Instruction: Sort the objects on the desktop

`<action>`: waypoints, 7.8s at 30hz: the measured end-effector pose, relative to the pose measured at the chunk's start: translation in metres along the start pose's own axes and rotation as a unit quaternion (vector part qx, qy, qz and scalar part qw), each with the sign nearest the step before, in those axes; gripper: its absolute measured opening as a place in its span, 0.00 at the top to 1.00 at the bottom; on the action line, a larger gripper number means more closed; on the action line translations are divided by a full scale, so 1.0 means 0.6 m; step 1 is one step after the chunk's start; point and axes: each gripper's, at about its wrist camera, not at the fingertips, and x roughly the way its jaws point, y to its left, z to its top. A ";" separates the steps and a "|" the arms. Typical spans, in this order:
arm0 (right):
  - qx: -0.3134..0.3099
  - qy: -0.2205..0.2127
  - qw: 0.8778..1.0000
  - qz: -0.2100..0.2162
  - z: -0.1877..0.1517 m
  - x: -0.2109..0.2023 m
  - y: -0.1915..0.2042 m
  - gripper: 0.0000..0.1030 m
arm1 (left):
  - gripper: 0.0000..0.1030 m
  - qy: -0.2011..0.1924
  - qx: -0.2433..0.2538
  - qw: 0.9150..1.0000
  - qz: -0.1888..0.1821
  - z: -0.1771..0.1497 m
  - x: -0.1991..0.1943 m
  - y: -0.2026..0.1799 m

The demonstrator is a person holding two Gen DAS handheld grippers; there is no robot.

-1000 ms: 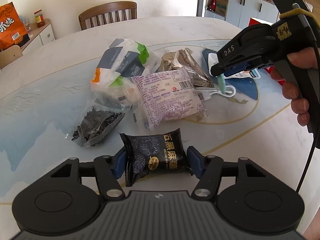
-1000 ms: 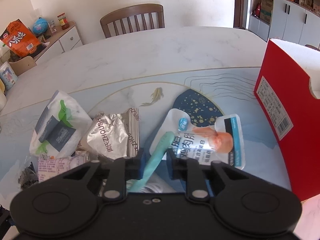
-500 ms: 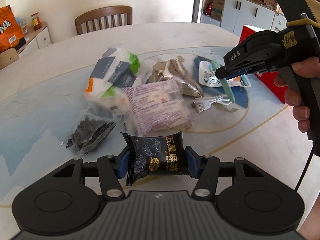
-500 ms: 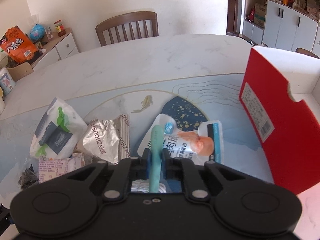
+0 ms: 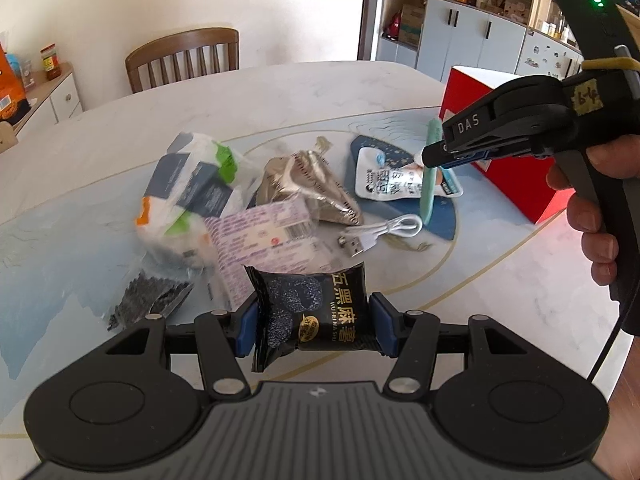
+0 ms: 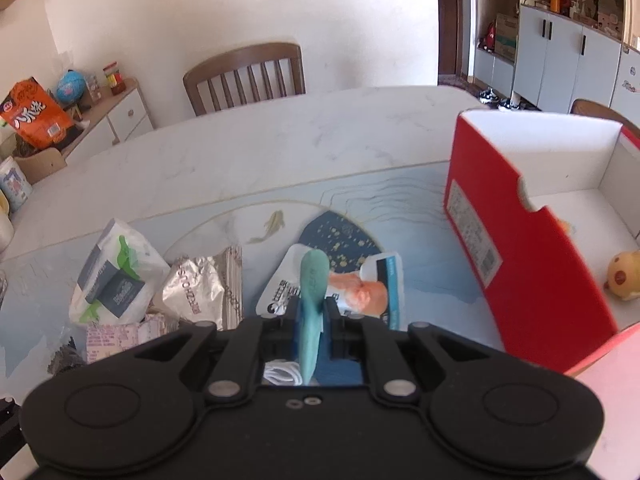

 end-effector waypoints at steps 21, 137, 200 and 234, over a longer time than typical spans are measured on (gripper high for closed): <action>0.025 -0.040 0.999 -0.001 0.029 -0.103 -0.091 1.00 | 0.46 -0.043 0.023 0.998 -0.039 0.092 -0.015 -0.063; -0.011 -0.066 0.997 -0.028 0.074 -0.157 -0.314 0.91 | 0.46 -0.056 0.060 0.992 -0.095 0.236 0.034 -0.249; -0.023 0.099 0.994 -0.045 0.059 -0.012 -0.441 0.90 | 0.46 0.141 0.224 0.957 -0.119 0.396 0.395 -0.482; -0.001 0.098 0.994 -0.042 0.071 -0.028 -0.432 0.64 | 0.37 0.128 0.195 0.962 -0.139 0.402 0.348 -0.457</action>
